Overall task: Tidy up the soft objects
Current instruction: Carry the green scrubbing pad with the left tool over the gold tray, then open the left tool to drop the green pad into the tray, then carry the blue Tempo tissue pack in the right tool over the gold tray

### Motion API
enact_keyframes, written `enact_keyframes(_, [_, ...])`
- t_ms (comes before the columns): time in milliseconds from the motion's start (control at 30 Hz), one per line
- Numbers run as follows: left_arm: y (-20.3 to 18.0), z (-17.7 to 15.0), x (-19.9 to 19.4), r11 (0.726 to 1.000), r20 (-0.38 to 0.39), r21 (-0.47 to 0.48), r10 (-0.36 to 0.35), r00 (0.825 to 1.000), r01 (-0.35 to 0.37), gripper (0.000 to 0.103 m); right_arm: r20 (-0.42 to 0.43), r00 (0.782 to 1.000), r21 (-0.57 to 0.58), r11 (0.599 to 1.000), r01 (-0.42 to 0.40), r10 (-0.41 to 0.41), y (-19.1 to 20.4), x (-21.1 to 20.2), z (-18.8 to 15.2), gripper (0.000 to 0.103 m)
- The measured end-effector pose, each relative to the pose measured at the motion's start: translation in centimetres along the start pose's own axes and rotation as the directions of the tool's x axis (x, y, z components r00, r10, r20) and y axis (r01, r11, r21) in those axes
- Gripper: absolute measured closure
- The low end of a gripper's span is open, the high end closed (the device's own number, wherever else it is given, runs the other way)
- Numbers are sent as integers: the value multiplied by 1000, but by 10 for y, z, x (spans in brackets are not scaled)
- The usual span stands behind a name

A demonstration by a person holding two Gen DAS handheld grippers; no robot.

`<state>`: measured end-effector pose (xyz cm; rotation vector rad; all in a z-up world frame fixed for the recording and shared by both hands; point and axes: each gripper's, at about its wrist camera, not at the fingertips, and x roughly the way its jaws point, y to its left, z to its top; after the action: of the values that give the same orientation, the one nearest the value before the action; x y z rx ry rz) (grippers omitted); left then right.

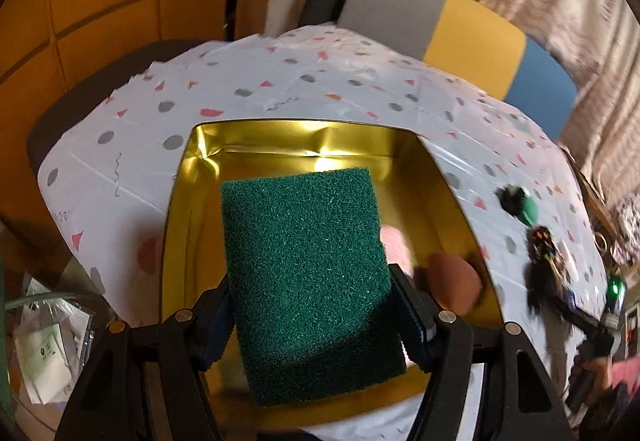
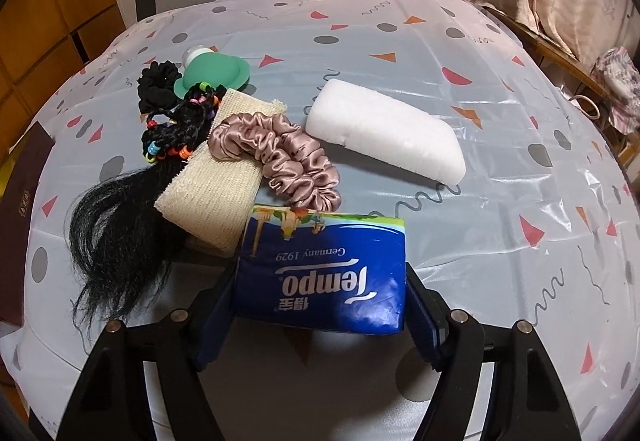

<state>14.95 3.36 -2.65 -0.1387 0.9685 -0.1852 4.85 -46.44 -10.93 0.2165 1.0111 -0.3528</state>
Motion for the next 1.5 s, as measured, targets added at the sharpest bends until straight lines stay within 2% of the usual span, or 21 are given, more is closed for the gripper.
enact_keyframes(200, [19, 32, 45, 998, -78, -40, 35, 996, -38, 33, 5, 1000, -8, 1000, 5, -5, 1, -1, -1, 27])
enact_keyframes(267, [25, 40, 63, 998, -121, -68, 9, 993, -18, 32, 7, 1000, -10, 1000, 7, -7, 2, -1, -2, 27])
enact_keyframes(333, [31, 46, 76, 994, -128, -94, 42, 991, -54, 32, 10, 1000, -14, 1000, 10, -10, 2, -1, -2, 27])
enact_keyframes(433, [33, 57, 93, 993, -143, -73, 86, 986, -97, 32, 12, 1000, -17, 1000, 12, -12, 3, -1, -3, 27])
enact_keyframes(500, [37, 62, 98, 992, -136, -85, 84, 987, -96, 29, 12, 1000, -17, 1000, 12, -12, 3, -1, -3, 27])
enact_keyframes(567, [39, 67, 103, 989, -152, -81, 112, 982, -125, 25, 12, 1000, -21, 1000, 14, -14, 3, -1, -3, 27])
enact_keyframes(667, [42, 68, 92, 990, -117, -90, 102, 988, -113, 19, 12, 1000, -21, 1000, 15, -15, 3, -1, -4, 27])
enact_keyframes(800, [35, 63, 68, 992, -69, -59, 110, 992, -114, 19, 11, 1000, -22, 1000, 19, -18, 4, -1, -4, 27])
enact_keyframes(933, [18, 37, 30, 992, 6, -29, 120, 993, -120, 19, 12, 1000, -24, 999, 22, -22, 4, -1, -3, 28])
enact_keyframes(1133, [-14, -5, -13, 993, 97, 59, 92, 991, -98, 19, 12, 1000, -22, 999, 25, -25, 4, -2, -4, 28])
enact_keyframes(1300, [-30, -31, -31, 992, 119, 103, 61, 991, -73, 19, 14, 999, -22, 999, 29, -29, 5, -3, -4, 28])
enact_keyframes(1500, [-34, -45, -33, 993, 113, 113, 24, 993, -37, 19, 16, 998, -27, 998, 60, -59, 6, -8, -6, 29])
